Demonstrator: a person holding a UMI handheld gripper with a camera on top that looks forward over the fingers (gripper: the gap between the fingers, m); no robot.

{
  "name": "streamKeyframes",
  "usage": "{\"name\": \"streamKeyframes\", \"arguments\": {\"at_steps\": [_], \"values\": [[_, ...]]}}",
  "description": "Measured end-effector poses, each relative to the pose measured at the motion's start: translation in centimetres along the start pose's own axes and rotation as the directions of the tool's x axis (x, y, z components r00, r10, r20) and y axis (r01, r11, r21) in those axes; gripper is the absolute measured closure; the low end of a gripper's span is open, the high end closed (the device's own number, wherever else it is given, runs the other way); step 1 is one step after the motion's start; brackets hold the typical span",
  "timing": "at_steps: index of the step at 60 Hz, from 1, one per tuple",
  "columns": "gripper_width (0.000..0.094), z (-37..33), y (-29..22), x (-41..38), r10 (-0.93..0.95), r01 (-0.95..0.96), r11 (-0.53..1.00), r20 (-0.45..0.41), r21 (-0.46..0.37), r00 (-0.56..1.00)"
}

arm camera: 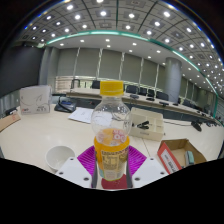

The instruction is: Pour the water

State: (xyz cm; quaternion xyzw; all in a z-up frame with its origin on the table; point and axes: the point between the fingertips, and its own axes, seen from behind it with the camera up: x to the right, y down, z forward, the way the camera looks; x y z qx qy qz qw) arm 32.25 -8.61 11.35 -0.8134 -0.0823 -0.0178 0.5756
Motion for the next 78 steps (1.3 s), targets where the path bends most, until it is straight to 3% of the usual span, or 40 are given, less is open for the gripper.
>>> {"name": "streamKeyframes", "arguments": {"at_steps": [13, 26, 33, 37, 40, 44, 65, 78], "values": [[0.0535, 2.5, 5.9, 1.7, 0.109, -0.109, 0.992, -0.012, -0.059, 0.994], [0.0495, 2.3, 5.9, 2.2, 0.136, -0.138, 0.989, -0.03, -0.052, 0.99], [0.0366, 2.3, 6.4, 2.4, 0.118, -0.124, 0.987, -0.057, -0.102, 0.991], [0.006, 1.4, 6.5, 2.4, 0.123, -0.132, 0.982, -0.069, -0.138, 0.99], [0.0115, 0.1, 6.2, 2.4, 0.134, -0.146, 0.977, -0.084, -0.158, 0.987], [0.0069, -2.6, 5.1, 2.1, 0.136, -0.155, 0.972, -0.116, -0.178, 0.984], [0.0078, -22.7, -2.0, -7.9, 0.13, -0.187, 0.939, -0.203, -0.289, 0.97], [0.0077, -29.6, -3.5, -14.3, 0.103, -0.154, 0.944, -0.184, -0.293, 0.978]]}}
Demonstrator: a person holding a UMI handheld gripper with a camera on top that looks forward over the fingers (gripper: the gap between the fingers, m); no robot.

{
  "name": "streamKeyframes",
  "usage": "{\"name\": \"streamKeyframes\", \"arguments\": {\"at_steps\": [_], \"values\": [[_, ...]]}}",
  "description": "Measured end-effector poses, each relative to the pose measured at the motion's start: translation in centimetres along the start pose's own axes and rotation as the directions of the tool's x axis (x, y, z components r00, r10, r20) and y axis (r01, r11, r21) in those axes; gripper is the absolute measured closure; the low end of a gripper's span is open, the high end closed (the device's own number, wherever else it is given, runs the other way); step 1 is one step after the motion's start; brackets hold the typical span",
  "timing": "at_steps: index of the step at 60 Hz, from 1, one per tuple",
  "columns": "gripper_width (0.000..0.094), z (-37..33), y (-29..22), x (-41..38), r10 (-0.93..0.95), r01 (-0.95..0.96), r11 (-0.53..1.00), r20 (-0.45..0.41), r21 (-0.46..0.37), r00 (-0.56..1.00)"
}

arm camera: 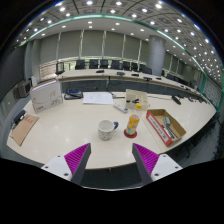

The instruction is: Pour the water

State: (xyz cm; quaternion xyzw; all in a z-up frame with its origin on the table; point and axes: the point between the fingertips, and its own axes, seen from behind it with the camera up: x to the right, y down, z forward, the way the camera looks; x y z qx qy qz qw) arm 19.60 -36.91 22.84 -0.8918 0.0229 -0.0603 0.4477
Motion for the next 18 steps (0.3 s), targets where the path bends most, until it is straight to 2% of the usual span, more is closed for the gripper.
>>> {"name": "streamKeyframes", "arguments": {"at_steps": [18], "values": [[0.008, -2.6, 0.3, -2.3, -0.071, 0.071, 0.997, -0.003, 0.014, 0.997]]}}
